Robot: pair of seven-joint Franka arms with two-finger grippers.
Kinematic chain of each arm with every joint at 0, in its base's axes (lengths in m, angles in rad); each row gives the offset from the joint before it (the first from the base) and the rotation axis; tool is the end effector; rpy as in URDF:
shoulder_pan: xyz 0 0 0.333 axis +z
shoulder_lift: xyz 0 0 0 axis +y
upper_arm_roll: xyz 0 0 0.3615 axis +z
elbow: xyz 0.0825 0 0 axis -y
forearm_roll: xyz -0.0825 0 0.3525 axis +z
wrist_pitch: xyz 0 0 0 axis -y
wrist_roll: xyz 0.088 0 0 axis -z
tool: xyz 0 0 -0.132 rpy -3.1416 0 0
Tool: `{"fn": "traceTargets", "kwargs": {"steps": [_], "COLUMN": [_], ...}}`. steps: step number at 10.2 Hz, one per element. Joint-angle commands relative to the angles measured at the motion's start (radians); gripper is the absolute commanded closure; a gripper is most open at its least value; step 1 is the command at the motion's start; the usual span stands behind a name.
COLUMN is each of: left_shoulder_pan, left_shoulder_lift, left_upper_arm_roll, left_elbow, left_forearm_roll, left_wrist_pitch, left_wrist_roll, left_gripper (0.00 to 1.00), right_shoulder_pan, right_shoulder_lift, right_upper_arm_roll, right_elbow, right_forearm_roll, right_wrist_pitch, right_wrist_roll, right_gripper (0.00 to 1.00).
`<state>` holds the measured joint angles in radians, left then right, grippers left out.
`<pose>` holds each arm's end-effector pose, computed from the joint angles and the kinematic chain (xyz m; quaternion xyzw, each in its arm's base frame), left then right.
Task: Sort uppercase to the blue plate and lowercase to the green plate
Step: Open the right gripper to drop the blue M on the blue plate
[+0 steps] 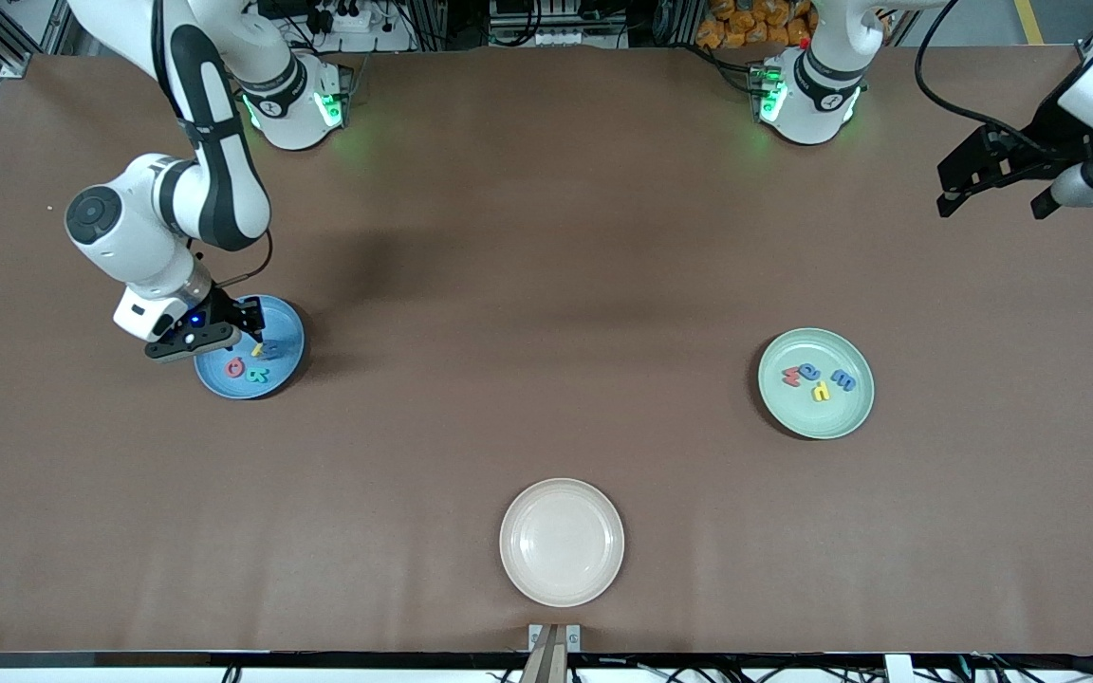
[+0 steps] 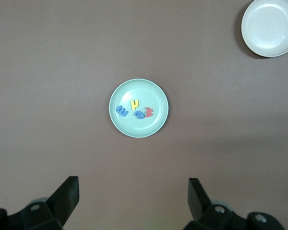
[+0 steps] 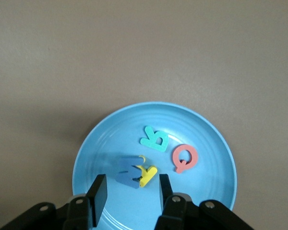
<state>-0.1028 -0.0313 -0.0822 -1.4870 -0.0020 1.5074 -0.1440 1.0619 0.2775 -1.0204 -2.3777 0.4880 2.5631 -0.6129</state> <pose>0.4977 -0.0943 0.6920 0.9995 -0.0206 0.0255 0.0039 0.4981 0.0233 0.3105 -0.9894 -0.1376 -0.0457 0.0087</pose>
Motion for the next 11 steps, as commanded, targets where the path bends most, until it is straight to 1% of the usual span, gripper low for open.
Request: {"fn": "traceTargets", "kwargs": {"steps": [1,3,5,6,7,8,9,11], "left_shoulder_pan": [-0.008,-0.003,-0.008,-0.006,-0.006,-0.006,-0.006,-0.008], "left_shoulder_lift": [0.045,0.065,0.070,0.070,0.070,0.070,0.070,0.070], "left_upper_arm_roll": [-0.001,-0.001,0.001,0.001,0.001,0.001,0.001,0.001], "left_elbow": [0.022,0.022,0.022,0.022,0.022,0.022,0.022,0.022], "left_forearm_roll": [-0.016,-0.015,-0.013,-0.015,-0.013,-0.015,-0.015,-0.015], "left_wrist_pitch": [-0.013,-0.003,0.019,0.019,0.020,0.020,0.023,0.024], "left_wrist_roll": [-0.016,-0.014,-0.014,-0.014,-0.014,-0.012,-0.012,-0.012], "left_gripper": [0.00,0.00,0.00,0.00,0.00,0.00,0.00,0.00], "right_shoulder_pan": [-0.054,-0.080,-0.079,-0.082,-0.101,-0.135,-0.167,-0.242], "right_shoulder_lift": [-0.034,-0.021,-0.009,-0.005,0.000,0.002,0.002,0.002], "right_upper_arm_roll": [-0.001,0.006,0.006,0.005,0.006,0.011,0.031,0.078], "right_elbow": [0.108,0.234,0.340,0.398,0.475,0.567,0.642,0.771], "right_forearm_roll": [0.015,0.014,-0.003,-0.005,-0.032,-0.086,-0.109,-0.114], "right_wrist_pitch": [-0.127,-0.237,-0.320,-0.383,-0.470,-0.562,-0.640,-0.783], "right_wrist_roll": [-0.010,0.047,0.163,0.204,0.258,0.310,0.326,0.328], "right_gripper": [0.48,0.48,0.47,0.47,0.47,0.47,0.47,0.47]}}
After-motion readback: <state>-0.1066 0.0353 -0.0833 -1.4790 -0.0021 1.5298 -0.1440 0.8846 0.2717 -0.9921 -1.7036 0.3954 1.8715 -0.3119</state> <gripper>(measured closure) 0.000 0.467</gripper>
